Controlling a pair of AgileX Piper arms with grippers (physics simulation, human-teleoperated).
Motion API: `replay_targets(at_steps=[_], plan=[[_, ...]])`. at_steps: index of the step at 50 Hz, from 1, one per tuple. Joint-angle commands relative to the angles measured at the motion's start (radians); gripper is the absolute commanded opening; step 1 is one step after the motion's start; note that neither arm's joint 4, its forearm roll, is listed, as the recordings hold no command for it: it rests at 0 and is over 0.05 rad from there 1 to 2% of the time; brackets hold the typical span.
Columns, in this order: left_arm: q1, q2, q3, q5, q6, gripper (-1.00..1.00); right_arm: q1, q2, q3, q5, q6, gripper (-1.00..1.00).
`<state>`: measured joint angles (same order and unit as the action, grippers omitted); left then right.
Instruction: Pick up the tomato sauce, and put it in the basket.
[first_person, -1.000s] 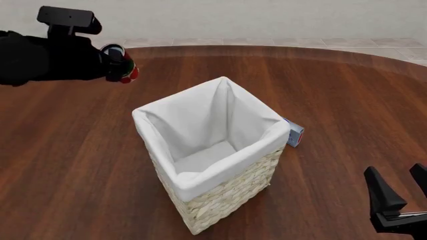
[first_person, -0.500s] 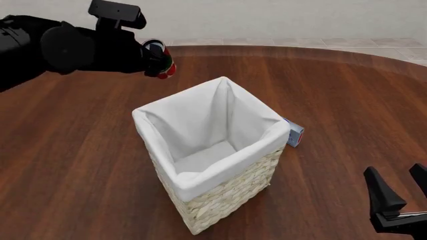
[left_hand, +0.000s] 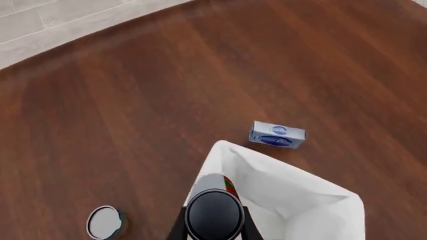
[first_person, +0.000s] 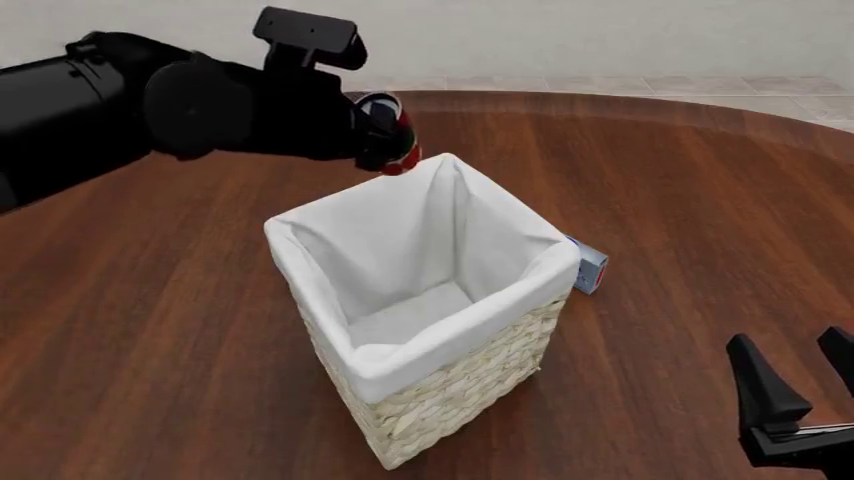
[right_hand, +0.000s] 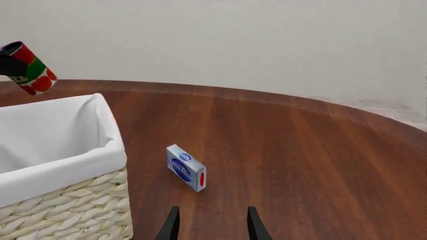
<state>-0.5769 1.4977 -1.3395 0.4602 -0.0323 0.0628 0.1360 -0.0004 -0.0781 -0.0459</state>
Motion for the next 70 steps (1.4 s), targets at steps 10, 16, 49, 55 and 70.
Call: replay_targets(at_steps=[10,16,49,55,70], plan=[[-0.125,-0.019,0.033,0.019,-0.034,-1.00,0.003,0.002,0.000,-0.001,-0.004,1.00],[-0.141,-0.009,0.040,0.030,-0.030,-1.00,0.004,0.007,0.000,-0.007,-0.005,1.00],[-0.132,0.108,0.098,0.102,0.091,-1.00,0.006,-0.012,0.000,0.012,-0.002,1.00],[-0.141,0.127,0.092,0.104,0.083,-1.00,0.006,-0.015,0.000,0.015,-0.007,1.00],[-0.149,0.197,0.069,0.115,0.093,-1.00,0.008,0.001,0.000,0.001,-0.013,1.00]])
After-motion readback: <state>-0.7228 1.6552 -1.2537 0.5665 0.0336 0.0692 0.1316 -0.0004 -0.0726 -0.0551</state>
